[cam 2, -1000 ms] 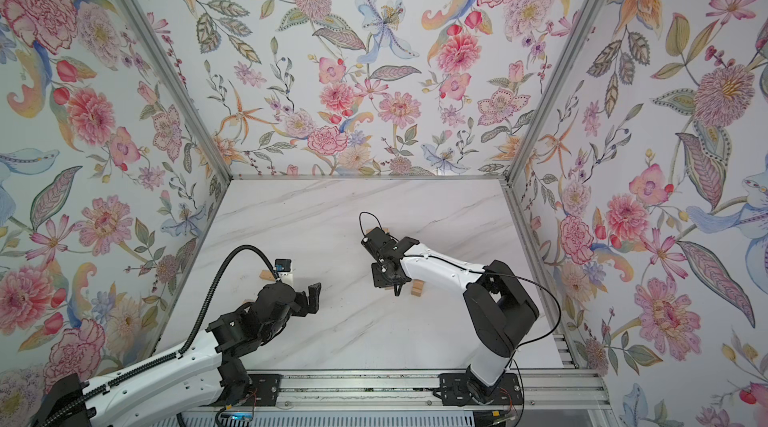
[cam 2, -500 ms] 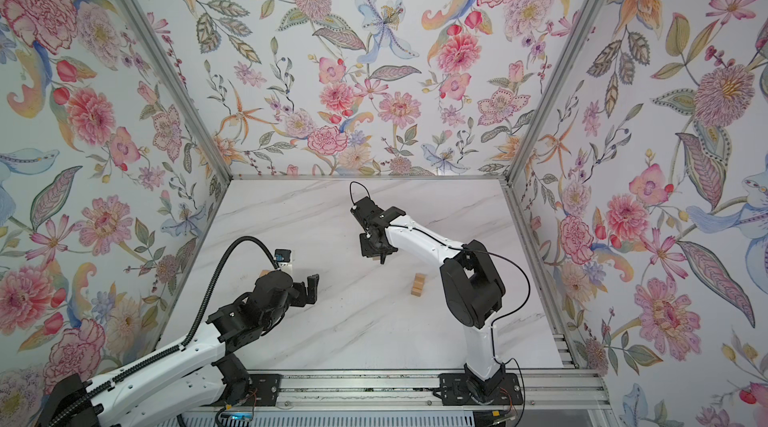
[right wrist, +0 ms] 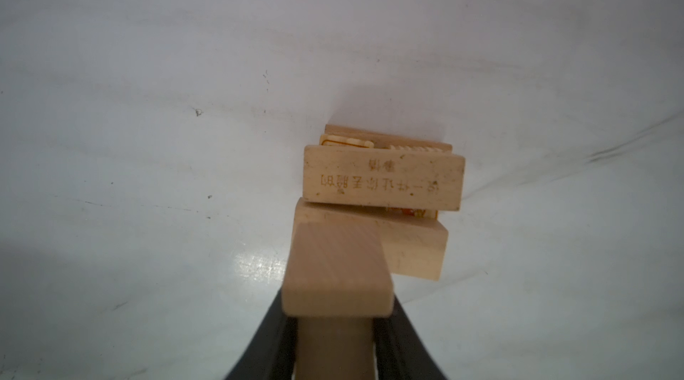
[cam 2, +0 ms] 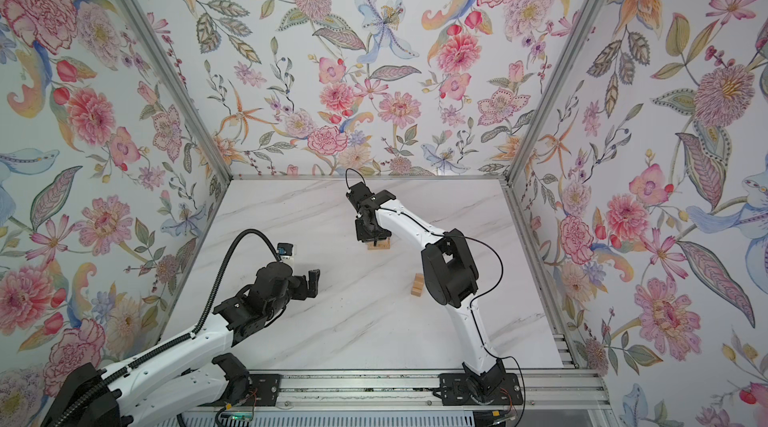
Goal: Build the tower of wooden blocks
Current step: 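Lift and carry the arch block with the right gripper above the stack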
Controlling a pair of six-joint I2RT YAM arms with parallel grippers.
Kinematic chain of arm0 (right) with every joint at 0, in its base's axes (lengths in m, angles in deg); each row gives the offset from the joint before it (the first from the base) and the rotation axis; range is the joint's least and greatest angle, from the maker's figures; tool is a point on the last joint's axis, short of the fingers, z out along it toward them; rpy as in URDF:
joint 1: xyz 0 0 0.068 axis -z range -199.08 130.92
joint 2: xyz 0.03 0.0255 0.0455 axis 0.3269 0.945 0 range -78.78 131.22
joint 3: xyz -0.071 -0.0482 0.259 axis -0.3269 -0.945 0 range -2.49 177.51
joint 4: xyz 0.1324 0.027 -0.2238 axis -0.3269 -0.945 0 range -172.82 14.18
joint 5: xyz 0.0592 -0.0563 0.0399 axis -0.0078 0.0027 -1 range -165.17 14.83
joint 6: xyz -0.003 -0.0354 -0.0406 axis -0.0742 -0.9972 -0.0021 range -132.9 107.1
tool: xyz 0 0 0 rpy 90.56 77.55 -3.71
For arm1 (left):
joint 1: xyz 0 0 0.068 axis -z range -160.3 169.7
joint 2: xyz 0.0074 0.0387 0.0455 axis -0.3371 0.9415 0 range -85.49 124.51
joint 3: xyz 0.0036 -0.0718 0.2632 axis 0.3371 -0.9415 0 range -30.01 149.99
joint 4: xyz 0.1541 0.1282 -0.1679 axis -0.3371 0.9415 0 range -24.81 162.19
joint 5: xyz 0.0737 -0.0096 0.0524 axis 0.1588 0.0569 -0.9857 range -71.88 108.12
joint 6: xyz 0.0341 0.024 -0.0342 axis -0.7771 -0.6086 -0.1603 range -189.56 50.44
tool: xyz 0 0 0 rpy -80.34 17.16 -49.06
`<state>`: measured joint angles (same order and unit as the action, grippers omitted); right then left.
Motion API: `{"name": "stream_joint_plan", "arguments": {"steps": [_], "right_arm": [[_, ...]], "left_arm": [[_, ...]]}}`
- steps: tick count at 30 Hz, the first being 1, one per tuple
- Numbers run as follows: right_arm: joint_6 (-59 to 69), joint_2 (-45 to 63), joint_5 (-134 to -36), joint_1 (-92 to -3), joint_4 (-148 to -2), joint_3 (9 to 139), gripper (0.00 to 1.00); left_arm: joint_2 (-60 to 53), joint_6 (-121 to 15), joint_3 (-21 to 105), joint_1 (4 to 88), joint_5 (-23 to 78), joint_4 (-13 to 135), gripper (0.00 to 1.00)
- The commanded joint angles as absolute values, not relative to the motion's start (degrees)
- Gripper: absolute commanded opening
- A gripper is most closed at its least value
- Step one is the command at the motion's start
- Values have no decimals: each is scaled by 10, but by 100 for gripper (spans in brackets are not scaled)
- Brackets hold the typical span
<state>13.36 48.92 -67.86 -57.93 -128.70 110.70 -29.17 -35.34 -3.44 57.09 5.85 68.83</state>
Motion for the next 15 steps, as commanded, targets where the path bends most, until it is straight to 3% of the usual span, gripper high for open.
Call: {"name": "stream_joint_plan", "arguments": {"steps": [1,15], "right_arm": [[126,502,-675,-575,-1322,1135,33],[127,536,-684,-566,-1338,1183,34]], "left_arm": [[-284,-371,-11,563,71,668,99],[-278,-410,-7,563,167,606,99]]}}
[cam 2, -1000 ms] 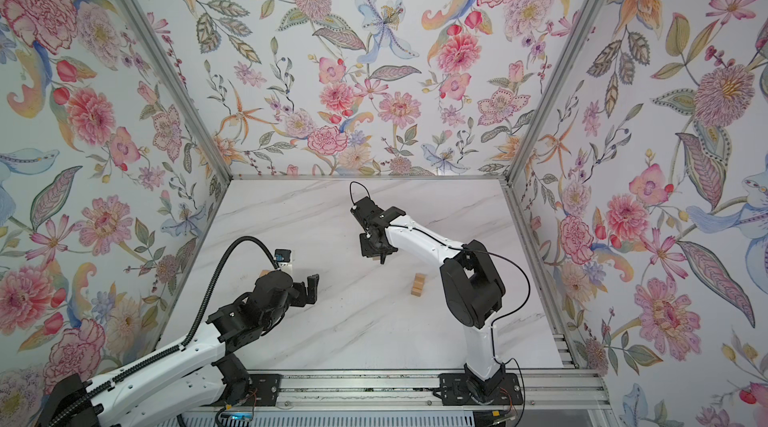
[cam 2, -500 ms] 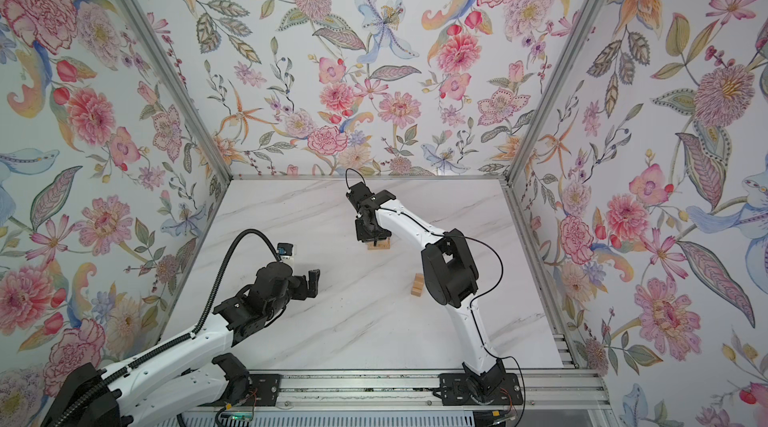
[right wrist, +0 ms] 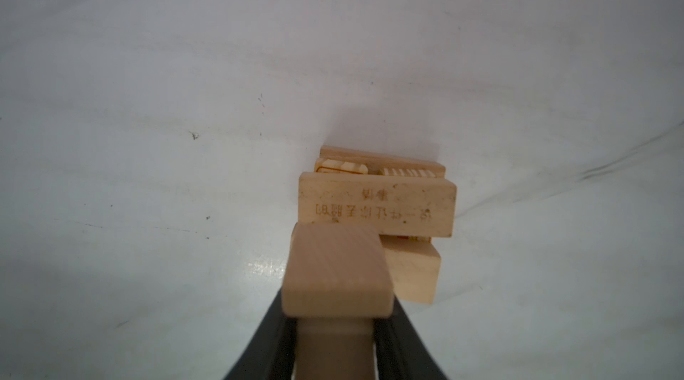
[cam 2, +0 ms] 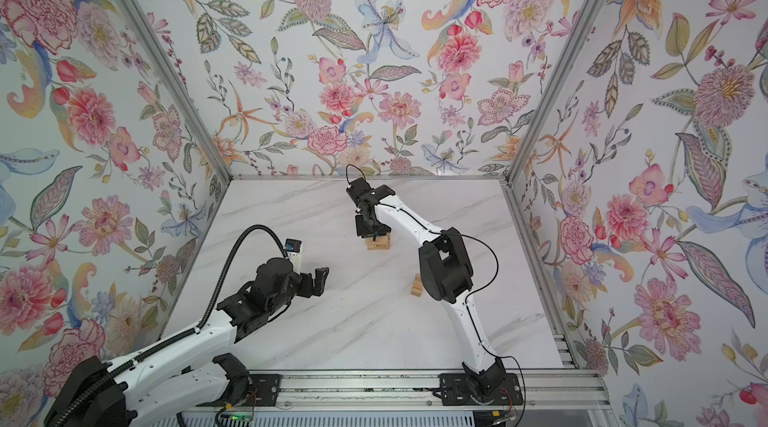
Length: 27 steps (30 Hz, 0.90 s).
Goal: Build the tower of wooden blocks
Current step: 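Lift and carry the arch block with the right gripper above the stack, then lower the arch block with the right gripper onto the top of the stack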
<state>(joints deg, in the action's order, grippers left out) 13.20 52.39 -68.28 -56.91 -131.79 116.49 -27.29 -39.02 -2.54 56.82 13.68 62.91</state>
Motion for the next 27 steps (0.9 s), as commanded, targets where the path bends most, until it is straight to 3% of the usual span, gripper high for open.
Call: {"name": "stream_joint_plan", "arguments": {"steps": [1,27], "right_arm": [[127,538,-685,-566,-1339,1184,34],[128,557,-691,-565,-1338,1200,36]], "left_arm": [[-279,-410,-6,563,167,606,99],[-282,-405,-11,563,143,622,99]]}}
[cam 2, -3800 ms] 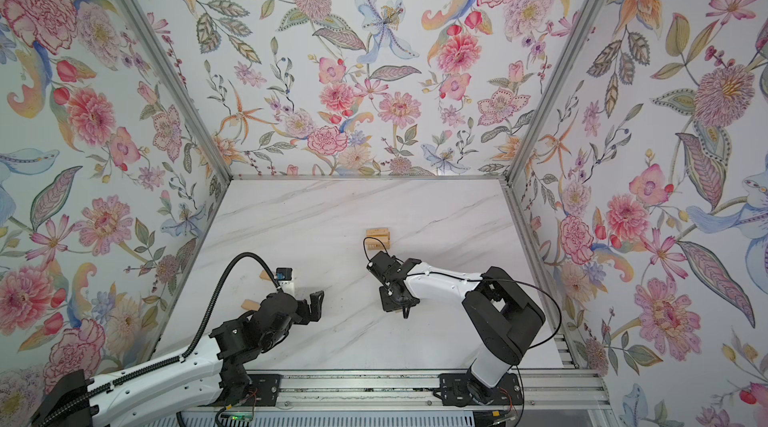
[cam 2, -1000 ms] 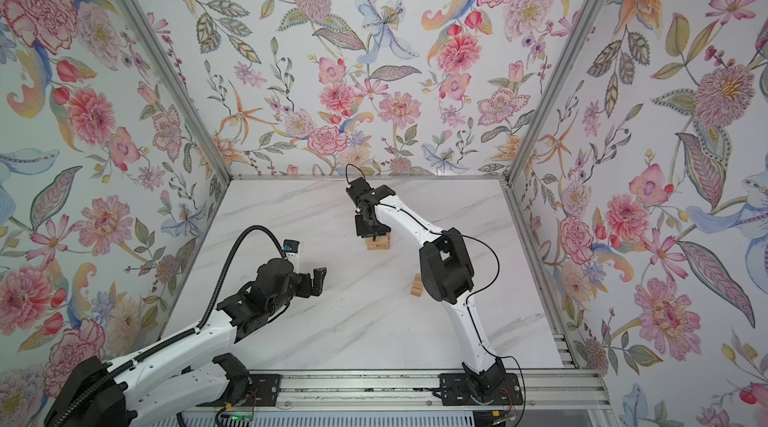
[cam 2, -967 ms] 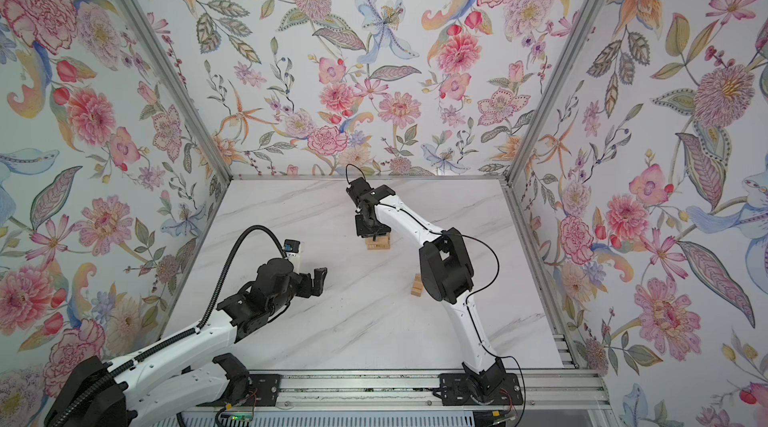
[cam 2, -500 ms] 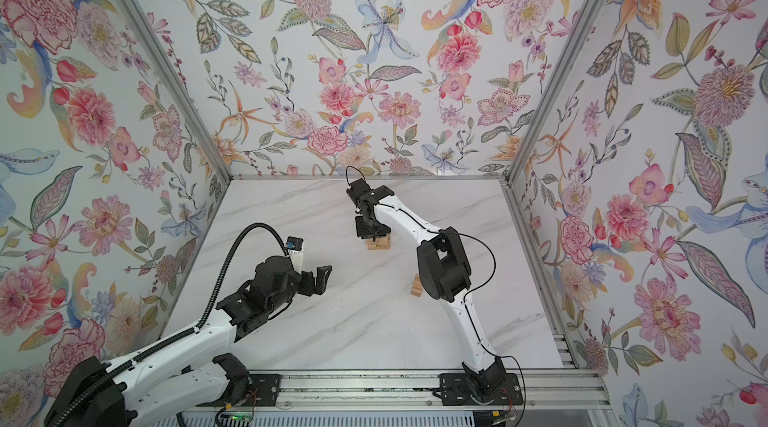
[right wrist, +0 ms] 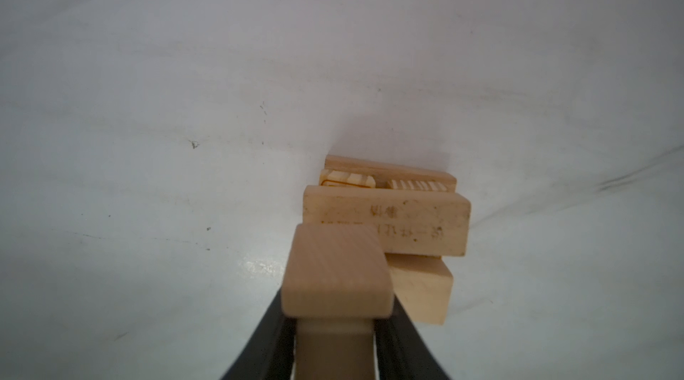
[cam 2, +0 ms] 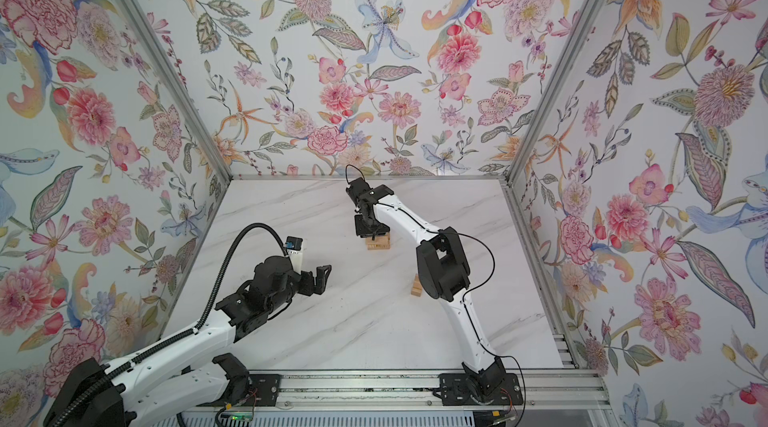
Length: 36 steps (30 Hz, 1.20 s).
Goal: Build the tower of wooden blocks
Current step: 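Lower the arch block with the right gripper onto the top of the stack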
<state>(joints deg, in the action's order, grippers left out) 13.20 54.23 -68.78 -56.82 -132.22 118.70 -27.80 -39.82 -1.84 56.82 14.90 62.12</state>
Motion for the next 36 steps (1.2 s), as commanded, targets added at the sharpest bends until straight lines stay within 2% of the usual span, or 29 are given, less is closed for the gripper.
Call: {"name": "stream_joint_plan", "arguments": {"steps": [1,15,21,27,36], "right_arm": [[127,557,-691,-565,-1339,1200,36],[127,563,-693,-565,-1338,1206,39],[126,570,-694,-549,-1342,1218,36],[126,577,-695,-549,-1344,1222,40],[125,575,-695,-550,-1345,1236,41]], "left_arm": [[-282,-405,-10,563,142,623,99],[-286,-405,-14,563,136,627,99],[-288,-405,-14,563,131,629,99],[-290,-404,-17,563,130,629,99],[-292,-404,-16,563,127,630,99]]}}
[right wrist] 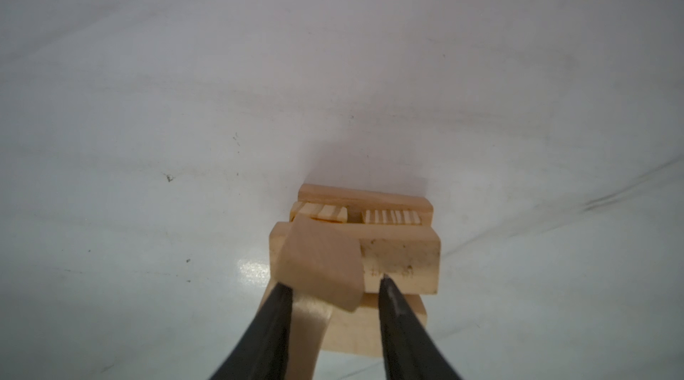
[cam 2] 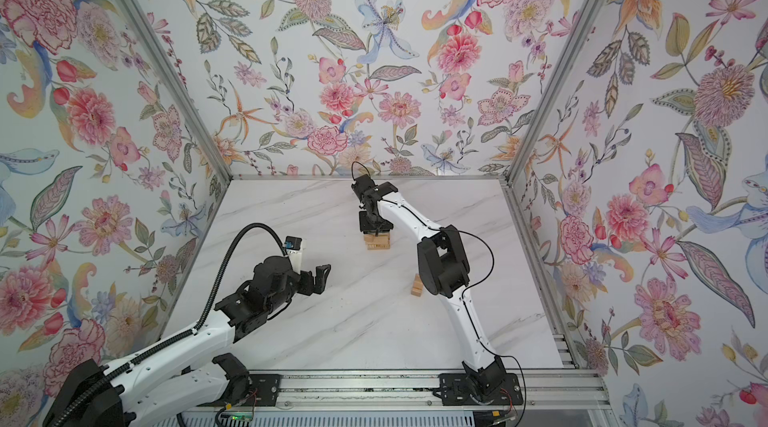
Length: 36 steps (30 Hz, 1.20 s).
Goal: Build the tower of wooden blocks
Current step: 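Lower the arch block with the right gripper onto the top of the stack, then open the right gripper to release the arch block on the stack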
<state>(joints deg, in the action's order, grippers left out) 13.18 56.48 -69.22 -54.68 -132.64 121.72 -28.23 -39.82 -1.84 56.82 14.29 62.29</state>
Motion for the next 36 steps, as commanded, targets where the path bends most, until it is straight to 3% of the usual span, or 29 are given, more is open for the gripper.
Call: {"name": "stream_joint_plan", "arguments": {"steps": [1,24,36], "right_arm": [[124,574,-695,-550,-1345,1237,41],[124,546,-675,-578,-1358,1241,56],[125,549,-662,-583,-1366,1242,57]], "left_arm": [[-292,-405,-16,564,127,630,99],[-306,-400,-17,563,120,639,99],[-318,-398,-22,563,117,646,99]]}}
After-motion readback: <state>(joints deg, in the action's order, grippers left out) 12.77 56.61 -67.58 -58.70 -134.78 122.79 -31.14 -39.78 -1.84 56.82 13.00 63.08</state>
